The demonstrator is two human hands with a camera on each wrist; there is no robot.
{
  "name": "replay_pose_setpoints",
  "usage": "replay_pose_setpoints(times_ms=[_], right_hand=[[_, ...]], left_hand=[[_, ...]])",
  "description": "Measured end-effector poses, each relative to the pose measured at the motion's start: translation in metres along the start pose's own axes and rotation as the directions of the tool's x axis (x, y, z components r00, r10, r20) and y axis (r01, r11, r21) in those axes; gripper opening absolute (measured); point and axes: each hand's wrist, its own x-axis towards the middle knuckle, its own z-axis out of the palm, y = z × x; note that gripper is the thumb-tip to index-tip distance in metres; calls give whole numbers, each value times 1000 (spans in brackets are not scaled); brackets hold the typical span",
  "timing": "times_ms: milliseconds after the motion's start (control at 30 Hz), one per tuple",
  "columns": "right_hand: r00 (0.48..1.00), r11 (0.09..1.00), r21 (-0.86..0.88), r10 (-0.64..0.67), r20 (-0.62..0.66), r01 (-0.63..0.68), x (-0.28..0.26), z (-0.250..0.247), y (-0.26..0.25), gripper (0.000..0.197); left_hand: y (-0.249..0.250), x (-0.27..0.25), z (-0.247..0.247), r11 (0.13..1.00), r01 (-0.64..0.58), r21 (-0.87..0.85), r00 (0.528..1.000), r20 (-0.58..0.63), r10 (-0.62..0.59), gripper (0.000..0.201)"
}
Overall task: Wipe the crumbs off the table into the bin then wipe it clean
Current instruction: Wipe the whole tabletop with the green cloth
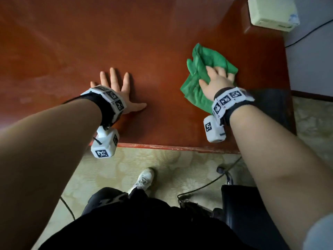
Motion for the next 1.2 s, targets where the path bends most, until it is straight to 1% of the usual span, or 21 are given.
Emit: replay_pose_setpoints(times_ms=[67,167,267,333,400,500,533,567,600,667,733,767,833,900,933,1000,1033,1067,1133,1167,1200], right_hand=[[998,999,21,-42,-48,43,-31,13,15,53],[996,996,33,-81,-32,82,-93,31,34,49],[987,989,12,-147,72,147,-154,43,52,46],[971,982,19,-187,151,187,-173,43,63,45],[973,982,67,-184,136,176,-171,35,70,44],[985,982,106,-146,-89,155,-146,18,71,45],[982,985,107,-123,-143,139,-134,14,70,46],[983,989,100,-92,-157,109,-122,13,68,46],[990,994,84,-54,-127,65,-111,14,66,48],[999,999,33,36,0,-35,-99,23,58,51],[997,998,7,63,40,-63,-103,33,47,55],[1000,1000,2,8,23,-8,-111,36,39,55],[977,977,-17,-212,8,212,-129,44,22,50],[906,907,-28,-416,77,419,-146,50,1,45],[872,878,-24,-472,133,479,-147,49,-8,44],[826,840,-2,-532,186,542,-128,39,-20,45],[833,842,-4,-532,152,539,-110,32,-25,47],[861,863,-20,-501,91,505,-88,26,-30,50],[949,949,-20,-315,-4,315,-49,14,-40,55],[980,980,-16,-199,-3,199,-35,10,-48,57],[993,993,-24,-115,28,116,-26,11,-57,57]], left_hand=[[0,0,1,1000,-8,18,1000,-21,9,110],[-1,-3,1,1000,-17,21,999,-43,18,111],[-3,-12,7,997,-54,49,996,-63,57,105],[-11,-17,11,991,-103,85,992,-68,109,98],[-22,-25,15,980,-165,112,983,-60,172,93],[-34,-36,24,963,-216,162,972,-56,228,86],[-36,-40,27,960,-217,175,973,-47,228,84],[-36,-43,30,960,-212,181,974,-34,222,82],[-37,-45,32,962,-209,178,976,-26,217,80],[-39,-49,35,963,-216,161,974,-28,224,78],[-45,-50,35,961,-237,141,969,-31,244,78],[-50,-50,35,964,-232,131,971,-30,238,79],[-66,-51,35,986,-138,89,989,-47,143,88],[-87,-55,35,1000,16,-9,996,-83,-16,103],[-99,-57,35,997,59,-52,994,-88,-63,108],[-117,-58,37,995,64,-72,993,-91,-71,113],[-122,-58,37,997,52,-58,995,-85,-57,115],[-124,-57,36,998,46,-42,996,-74,-49,117],[-126,-55,34,999,44,-26,998,-34,-44,121],[-127,-53,34,999,42,-22,999,-11,-42,124],[-128,-52,34,999,38,-16,999,11,-38,127]])
